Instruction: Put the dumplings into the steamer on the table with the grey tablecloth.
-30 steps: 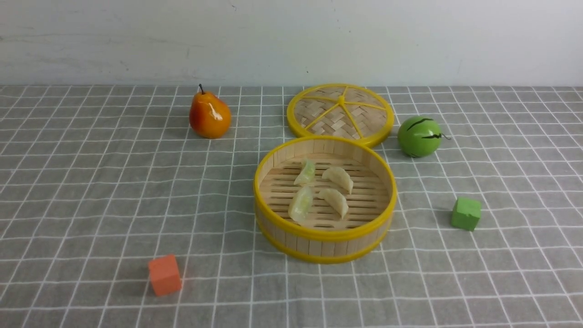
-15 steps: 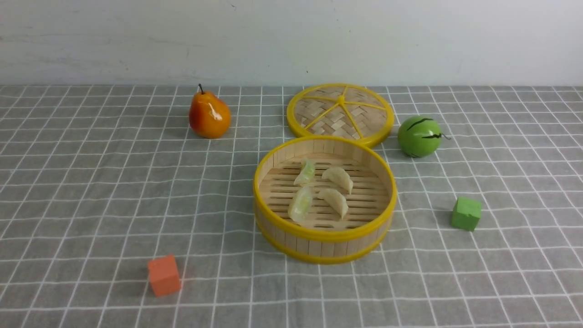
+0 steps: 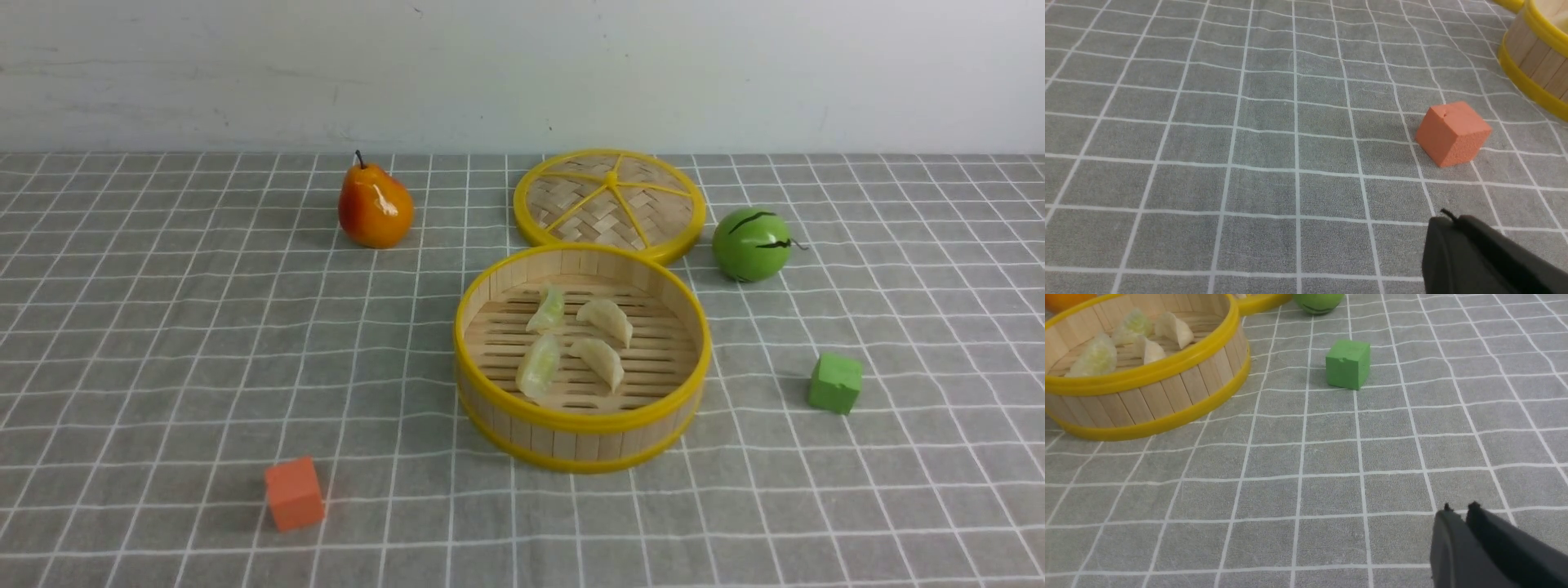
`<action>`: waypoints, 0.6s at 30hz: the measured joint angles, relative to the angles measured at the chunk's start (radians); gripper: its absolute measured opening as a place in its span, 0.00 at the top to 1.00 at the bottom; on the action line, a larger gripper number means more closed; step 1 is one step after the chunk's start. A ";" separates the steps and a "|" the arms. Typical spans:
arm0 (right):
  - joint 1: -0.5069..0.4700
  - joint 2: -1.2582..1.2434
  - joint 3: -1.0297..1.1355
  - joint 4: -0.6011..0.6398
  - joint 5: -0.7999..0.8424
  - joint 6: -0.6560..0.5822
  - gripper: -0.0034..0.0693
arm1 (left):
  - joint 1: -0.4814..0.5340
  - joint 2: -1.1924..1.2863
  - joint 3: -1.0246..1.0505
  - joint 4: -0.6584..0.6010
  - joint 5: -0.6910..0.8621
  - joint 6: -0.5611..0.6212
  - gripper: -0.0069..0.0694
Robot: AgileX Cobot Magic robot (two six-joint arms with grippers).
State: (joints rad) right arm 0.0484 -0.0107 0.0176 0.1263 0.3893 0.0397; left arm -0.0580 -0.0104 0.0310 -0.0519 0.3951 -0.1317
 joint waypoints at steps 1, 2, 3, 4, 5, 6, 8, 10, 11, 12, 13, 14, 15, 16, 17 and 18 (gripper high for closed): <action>0.000 0.000 0.000 0.000 0.000 0.000 0.88 | 0.000 0.000 0.000 0.000 0.000 0.000 0.93; 0.000 0.000 0.000 0.000 0.000 0.000 0.88 | 0.000 0.000 0.000 0.000 0.000 0.000 0.93; 0.000 0.000 0.000 0.000 0.000 0.000 0.87 | 0.000 0.000 0.000 0.000 0.000 0.000 0.93; 0.000 0.000 0.000 0.000 0.000 0.000 0.87 | 0.000 0.000 0.000 0.000 0.000 0.000 0.93; 0.000 0.000 0.000 0.000 0.000 0.000 0.87 | 0.000 0.000 0.000 0.000 0.000 0.000 0.93; 0.000 0.000 0.000 0.000 0.000 0.000 0.87 | 0.000 0.000 0.000 0.000 0.000 0.000 0.93; 0.000 0.000 0.000 0.000 0.000 0.000 0.86 | 0.000 0.000 0.000 0.000 0.000 0.000 0.93; 0.000 0.000 0.000 0.000 0.000 0.000 0.85 | 0.000 0.000 0.000 0.000 0.000 0.000 0.93; 0.000 0.000 0.000 0.000 0.000 0.000 0.85 | 0.000 0.000 0.000 0.000 0.000 0.000 0.93; 0.000 0.000 0.000 0.000 0.000 0.000 0.85 | 0.000 0.000 0.000 0.000 0.000 0.000 0.93; 0.000 0.000 0.000 0.000 0.000 0.000 0.85 | 0.000 0.000 0.000 0.000 0.000 0.000 0.93; 0.000 0.000 0.000 0.000 0.000 0.000 0.85 | 0.000 0.000 0.000 0.000 0.000 0.000 0.93; 0.000 0.000 0.000 0.000 0.000 0.000 0.85 | 0.000 0.000 0.000 0.000 0.000 0.000 0.93; 0.000 0.000 0.000 0.000 0.000 0.000 0.84 | 0.000 0.000 0.000 0.000 0.000 0.000 0.93; 0.000 0.000 0.000 0.000 0.000 0.000 0.84 | 0.000 0.000 0.000 0.000 0.000 0.000 0.93; 0.000 0.000 0.000 0.000 0.000 0.000 0.84 | 0.000 0.000 0.000 0.000 0.000 0.000 0.93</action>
State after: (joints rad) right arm 0.0484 -0.0107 0.0176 0.1263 0.3893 0.0397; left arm -0.0576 -0.0104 0.0310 -0.0519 0.3951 -0.1317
